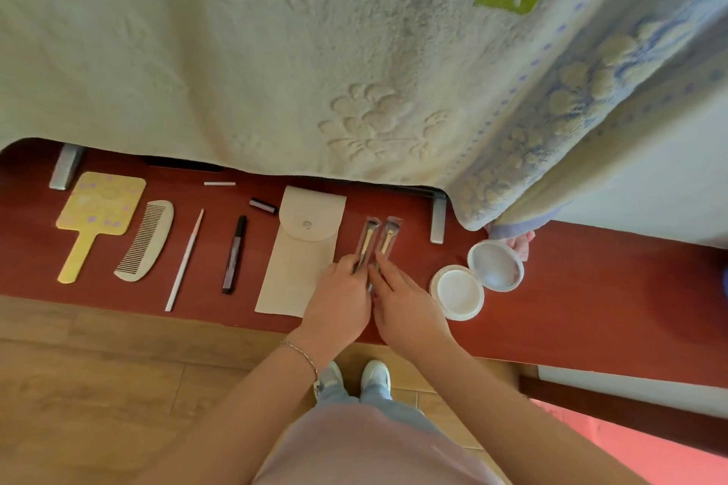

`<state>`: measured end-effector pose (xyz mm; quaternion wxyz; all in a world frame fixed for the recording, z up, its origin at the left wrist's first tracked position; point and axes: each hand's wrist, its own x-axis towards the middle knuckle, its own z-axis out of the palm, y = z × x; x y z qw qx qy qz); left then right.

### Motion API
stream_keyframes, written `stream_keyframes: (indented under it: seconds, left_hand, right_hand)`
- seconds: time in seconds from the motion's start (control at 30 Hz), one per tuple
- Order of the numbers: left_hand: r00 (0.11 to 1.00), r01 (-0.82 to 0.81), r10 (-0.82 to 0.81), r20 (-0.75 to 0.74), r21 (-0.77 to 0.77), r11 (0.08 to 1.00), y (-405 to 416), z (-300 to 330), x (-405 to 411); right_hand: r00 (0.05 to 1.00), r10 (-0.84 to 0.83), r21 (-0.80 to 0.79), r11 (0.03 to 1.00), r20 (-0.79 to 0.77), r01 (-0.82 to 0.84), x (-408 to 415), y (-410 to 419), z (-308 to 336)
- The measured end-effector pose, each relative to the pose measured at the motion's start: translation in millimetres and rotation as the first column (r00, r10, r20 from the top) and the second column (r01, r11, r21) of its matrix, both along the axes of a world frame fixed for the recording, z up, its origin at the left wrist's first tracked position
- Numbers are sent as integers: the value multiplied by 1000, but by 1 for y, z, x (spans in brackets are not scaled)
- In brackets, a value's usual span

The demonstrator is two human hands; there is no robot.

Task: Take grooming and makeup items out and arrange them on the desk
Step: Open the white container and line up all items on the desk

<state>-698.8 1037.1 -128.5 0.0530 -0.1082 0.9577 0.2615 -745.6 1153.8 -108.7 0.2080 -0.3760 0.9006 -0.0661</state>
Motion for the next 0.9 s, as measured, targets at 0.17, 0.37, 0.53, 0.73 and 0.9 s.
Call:
stream_keyframes:
  seconds: [0.17,0.37,0.53,0.73,0.9]
  left_hand:
    - [1000,6,-6,5,-22,1000,1,6,-4]
    - [1000,-26,26,-3,-22,999,2,7,-4]
    - [1000,21,-22,-2,-46,999,5,5,4]
    - [999,54,-53,13,-94,994,5,2,5]
    - [998,68,-68,5,-107,992,7,1,5]
  right_hand:
    - [1000,10,27,1000,-22,-10,-4,8,5]
    - [1000,7,61,998,-5,-6,-9,10,2]
    - [1000,13,50,999,-4,-13,-12,11,-1]
    - [1000,31,60,998,-6,-30,-18,14,2]
    - [999,45,117,992,-26,-41,-22,18,6]
